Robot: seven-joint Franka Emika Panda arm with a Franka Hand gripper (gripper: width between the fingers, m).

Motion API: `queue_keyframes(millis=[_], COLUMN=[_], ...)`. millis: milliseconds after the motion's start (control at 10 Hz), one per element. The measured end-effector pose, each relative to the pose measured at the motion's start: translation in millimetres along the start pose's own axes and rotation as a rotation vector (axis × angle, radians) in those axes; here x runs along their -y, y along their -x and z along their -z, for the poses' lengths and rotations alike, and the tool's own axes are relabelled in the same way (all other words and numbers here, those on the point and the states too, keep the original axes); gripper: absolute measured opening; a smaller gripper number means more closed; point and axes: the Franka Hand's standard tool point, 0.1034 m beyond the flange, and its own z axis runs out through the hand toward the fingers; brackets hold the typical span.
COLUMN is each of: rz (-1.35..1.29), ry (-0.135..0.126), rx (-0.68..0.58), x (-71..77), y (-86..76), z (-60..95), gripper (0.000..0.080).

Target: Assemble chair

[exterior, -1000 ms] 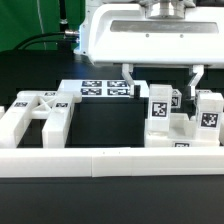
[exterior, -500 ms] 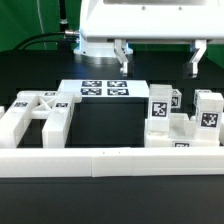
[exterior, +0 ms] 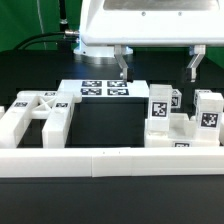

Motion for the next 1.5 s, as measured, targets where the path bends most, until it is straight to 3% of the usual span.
queue_keyframes(millis=[200,400,1000,1100,1200,1300,1500], rz=[-0.012,-0.019,-0.016,-0.011,-0.009,-0.01,-0.039], ry=[-0.005,-0.019,-0.013,-0.013,-0.013,-0.013,-0.01], rx=[0.093,0.238,0.214,0.213,0.213,0.212,0.213], x=[-6.8,-4.4,4.1,7.3,8.7,7.9,7.9], y=[-0.7,7.9,8.0,7.9,7.9,7.8,7.8], z=[-5.1,-8.6,-19.5,-19.4,-19.4,-19.3,-19.4], gripper=[0.0649,0.0649,0.063,0.0503,0.0503,0.0281,0.0285])
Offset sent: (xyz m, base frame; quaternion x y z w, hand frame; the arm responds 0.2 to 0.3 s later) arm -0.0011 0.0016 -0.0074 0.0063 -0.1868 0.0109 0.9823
